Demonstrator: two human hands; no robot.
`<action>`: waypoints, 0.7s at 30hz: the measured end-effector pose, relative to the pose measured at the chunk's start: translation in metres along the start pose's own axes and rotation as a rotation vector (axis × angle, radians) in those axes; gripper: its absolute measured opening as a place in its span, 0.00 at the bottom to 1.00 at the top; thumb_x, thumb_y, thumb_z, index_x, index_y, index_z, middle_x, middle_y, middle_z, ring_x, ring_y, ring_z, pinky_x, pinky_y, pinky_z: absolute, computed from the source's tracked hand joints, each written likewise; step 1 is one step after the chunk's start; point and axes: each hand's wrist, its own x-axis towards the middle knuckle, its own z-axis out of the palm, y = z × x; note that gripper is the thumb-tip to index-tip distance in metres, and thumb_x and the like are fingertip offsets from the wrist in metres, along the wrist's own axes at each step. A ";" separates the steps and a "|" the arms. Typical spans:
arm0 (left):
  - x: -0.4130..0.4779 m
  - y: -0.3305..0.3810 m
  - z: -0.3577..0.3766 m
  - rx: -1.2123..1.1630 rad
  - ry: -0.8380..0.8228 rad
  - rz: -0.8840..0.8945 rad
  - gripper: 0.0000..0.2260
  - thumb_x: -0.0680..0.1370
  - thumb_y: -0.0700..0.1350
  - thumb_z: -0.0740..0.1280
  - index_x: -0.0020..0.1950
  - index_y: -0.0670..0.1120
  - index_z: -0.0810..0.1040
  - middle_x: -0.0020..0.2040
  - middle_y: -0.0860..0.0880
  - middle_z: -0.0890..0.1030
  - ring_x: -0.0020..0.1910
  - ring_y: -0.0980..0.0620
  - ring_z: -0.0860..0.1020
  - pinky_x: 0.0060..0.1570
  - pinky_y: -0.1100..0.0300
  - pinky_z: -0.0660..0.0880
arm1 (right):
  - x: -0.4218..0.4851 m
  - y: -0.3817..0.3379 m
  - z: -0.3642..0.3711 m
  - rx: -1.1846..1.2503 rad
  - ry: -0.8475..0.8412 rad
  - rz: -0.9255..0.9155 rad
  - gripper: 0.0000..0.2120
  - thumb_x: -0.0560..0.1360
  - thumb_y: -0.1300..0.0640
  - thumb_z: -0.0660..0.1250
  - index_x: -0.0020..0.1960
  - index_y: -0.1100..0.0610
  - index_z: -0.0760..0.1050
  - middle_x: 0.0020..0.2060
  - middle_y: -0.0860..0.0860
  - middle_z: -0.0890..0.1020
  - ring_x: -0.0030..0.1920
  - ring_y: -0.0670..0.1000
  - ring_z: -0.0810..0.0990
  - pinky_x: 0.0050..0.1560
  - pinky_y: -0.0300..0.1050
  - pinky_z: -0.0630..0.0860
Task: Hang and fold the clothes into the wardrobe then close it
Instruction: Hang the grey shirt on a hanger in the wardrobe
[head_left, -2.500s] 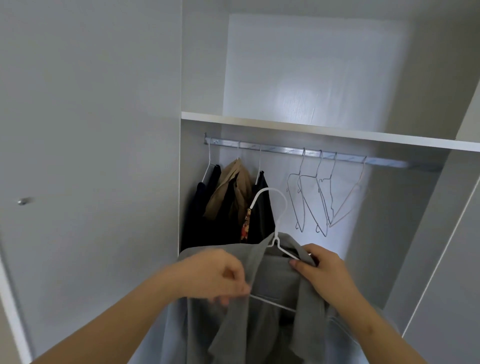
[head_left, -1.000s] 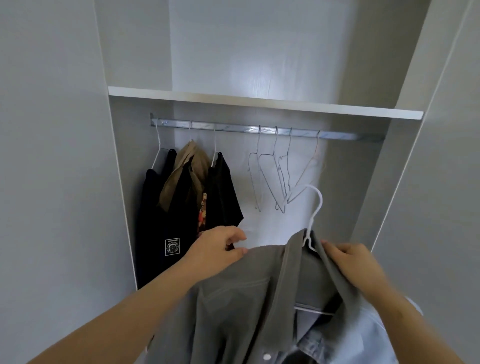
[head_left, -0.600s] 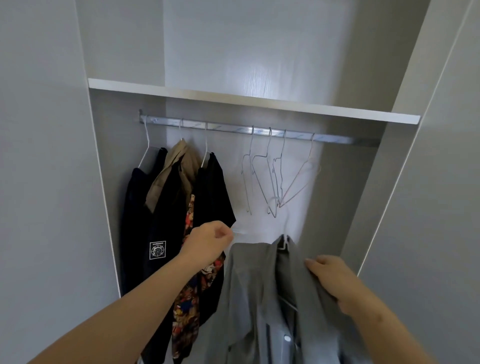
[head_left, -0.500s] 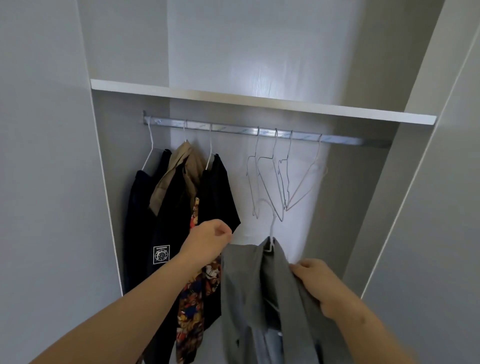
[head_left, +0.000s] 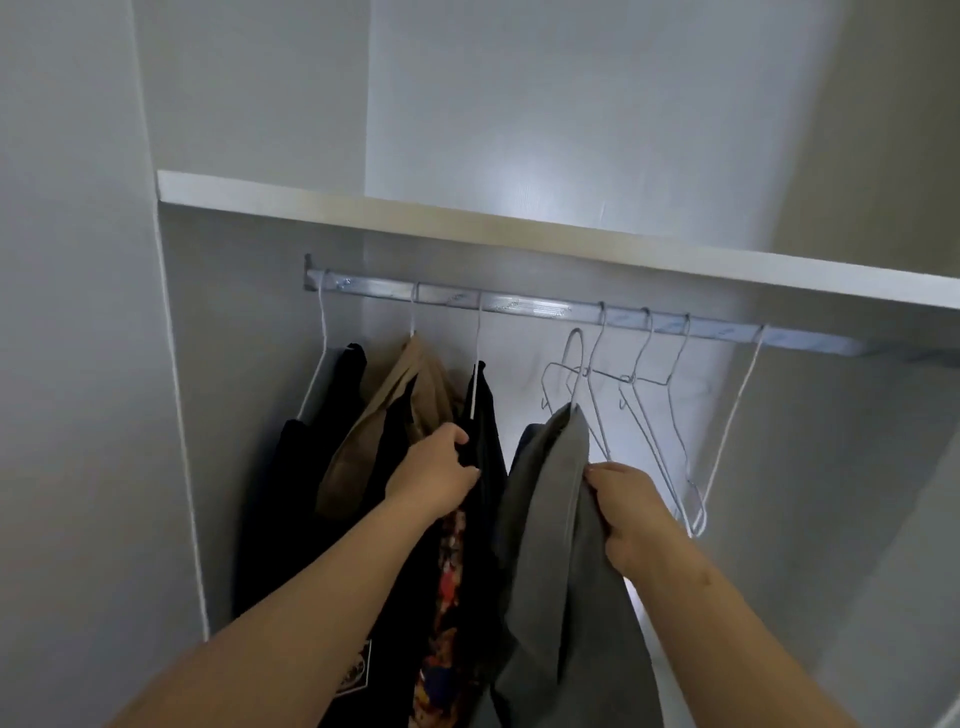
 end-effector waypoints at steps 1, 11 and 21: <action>0.015 0.002 -0.001 0.029 -0.022 -0.001 0.21 0.77 0.48 0.65 0.68 0.50 0.66 0.62 0.49 0.74 0.54 0.51 0.75 0.50 0.58 0.74 | 0.012 -0.008 0.009 0.015 0.021 -0.021 0.09 0.77 0.67 0.56 0.47 0.71 0.75 0.39 0.61 0.77 0.38 0.56 0.73 0.39 0.46 0.71; 0.095 0.007 0.005 0.094 -0.144 -0.016 0.14 0.76 0.45 0.65 0.59 0.46 0.67 0.54 0.44 0.76 0.45 0.45 0.80 0.44 0.49 0.80 | 0.097 -0.054 0.047 0.049 0.171 -0.144 0.13 0.75 0.68 0.56 0.33 0.60 0.69 0.30 0.56 0.72 0.32 0.53 0.69 0.33 0.41 0.66; 0.098 -0.017 -0.004 -0.370 -0.245 -0.149 0.02 0.77 0.42 0.64 0.45 0.48 0.72 0.43 0.49 0.74 0.38 0.54 0.74 0.23 0.69 0.70 | 0.154 -0.030 0.047 -0.118 0.135 -0.174 0.10 0.75 0.67 0.55 0.46 0.69 0.75 0.40 0.63 0.75 0.38 0.54 0.69 0.39 0.45 0.67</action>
